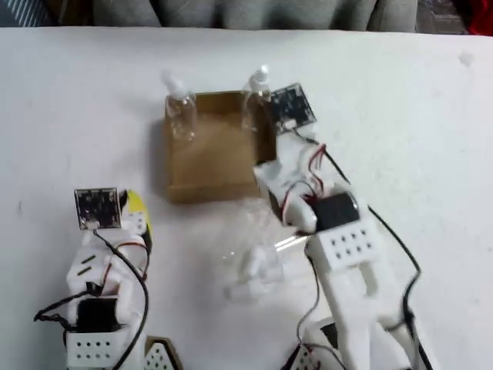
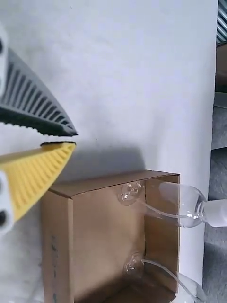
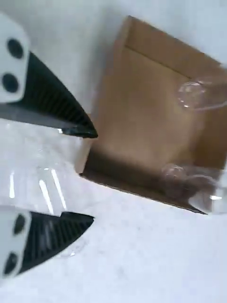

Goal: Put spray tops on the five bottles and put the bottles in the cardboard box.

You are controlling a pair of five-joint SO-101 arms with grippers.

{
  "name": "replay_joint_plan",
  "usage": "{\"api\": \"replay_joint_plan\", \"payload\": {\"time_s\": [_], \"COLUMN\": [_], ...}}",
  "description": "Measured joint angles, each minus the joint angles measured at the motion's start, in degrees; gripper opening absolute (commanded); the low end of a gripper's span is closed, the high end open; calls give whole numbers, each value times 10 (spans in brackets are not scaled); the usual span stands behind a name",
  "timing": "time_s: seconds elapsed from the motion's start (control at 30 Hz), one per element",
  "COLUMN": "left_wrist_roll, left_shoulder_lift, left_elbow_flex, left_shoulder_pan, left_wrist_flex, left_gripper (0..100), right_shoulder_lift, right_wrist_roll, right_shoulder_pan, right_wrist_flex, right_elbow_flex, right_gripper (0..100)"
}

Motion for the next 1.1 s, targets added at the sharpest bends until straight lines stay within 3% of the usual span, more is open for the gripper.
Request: {"api": "replay_joint_plan", "payload": {"time_s": [0.27, 0.4, 0.63, 0.83, 1.1], "left_wrist_roll": [0, 0, 0, 0, 0], "left_shoulder_lift": [0, 0, 0, 0, 0], "left_elbow_flex": [0, 0, 0, 0, 0], "left_shoulder_pan": [0, 0, 0, 0, 0], "left_wrist_flex": [1, 11, 11, 11, 11], "left_gripper": [20, 20, 20, 20, 20], "right_shoulder_lift": [-101, -104, -81, -81, -111], "right_wrist_roll": [127, 226, 463, 478, 330], "right_shoulder_pan": [42, 119, 282, 405, 519], "right_wrist_flex": [219, 252, 265, 221, 100], "right_elbow_flex": [0, 0, 25, 127, 280], "right_gripper": [198, 198, 198, 201, 197]}}
